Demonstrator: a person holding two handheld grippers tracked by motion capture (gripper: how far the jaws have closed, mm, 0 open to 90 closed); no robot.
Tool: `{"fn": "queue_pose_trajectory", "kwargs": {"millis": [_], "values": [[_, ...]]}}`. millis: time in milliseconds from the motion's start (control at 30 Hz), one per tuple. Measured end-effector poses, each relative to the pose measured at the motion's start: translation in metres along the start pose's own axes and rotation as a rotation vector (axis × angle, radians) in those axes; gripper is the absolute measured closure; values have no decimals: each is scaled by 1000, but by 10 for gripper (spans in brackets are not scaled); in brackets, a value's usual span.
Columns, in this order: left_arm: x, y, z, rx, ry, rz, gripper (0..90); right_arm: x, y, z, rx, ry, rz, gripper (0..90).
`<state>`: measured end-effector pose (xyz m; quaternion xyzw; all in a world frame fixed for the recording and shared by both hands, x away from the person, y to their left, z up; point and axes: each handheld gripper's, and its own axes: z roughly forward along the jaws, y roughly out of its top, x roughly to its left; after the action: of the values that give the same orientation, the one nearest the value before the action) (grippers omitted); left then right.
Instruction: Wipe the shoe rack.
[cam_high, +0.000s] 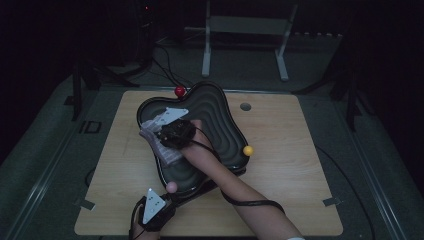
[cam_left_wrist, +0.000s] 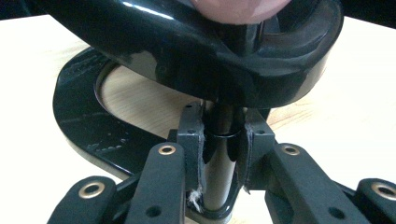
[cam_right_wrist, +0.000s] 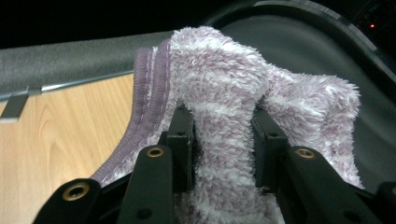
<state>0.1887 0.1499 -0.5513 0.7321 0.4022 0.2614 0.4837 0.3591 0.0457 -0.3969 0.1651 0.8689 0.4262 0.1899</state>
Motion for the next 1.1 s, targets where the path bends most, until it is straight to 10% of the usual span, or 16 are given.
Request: {"fn": "queue_pose_trajectory", "kwargs": {"millis": [1100], "values": [[-1,0,0,4,5,-1,741,47,-83,-49,16,119,-31,677]]}}
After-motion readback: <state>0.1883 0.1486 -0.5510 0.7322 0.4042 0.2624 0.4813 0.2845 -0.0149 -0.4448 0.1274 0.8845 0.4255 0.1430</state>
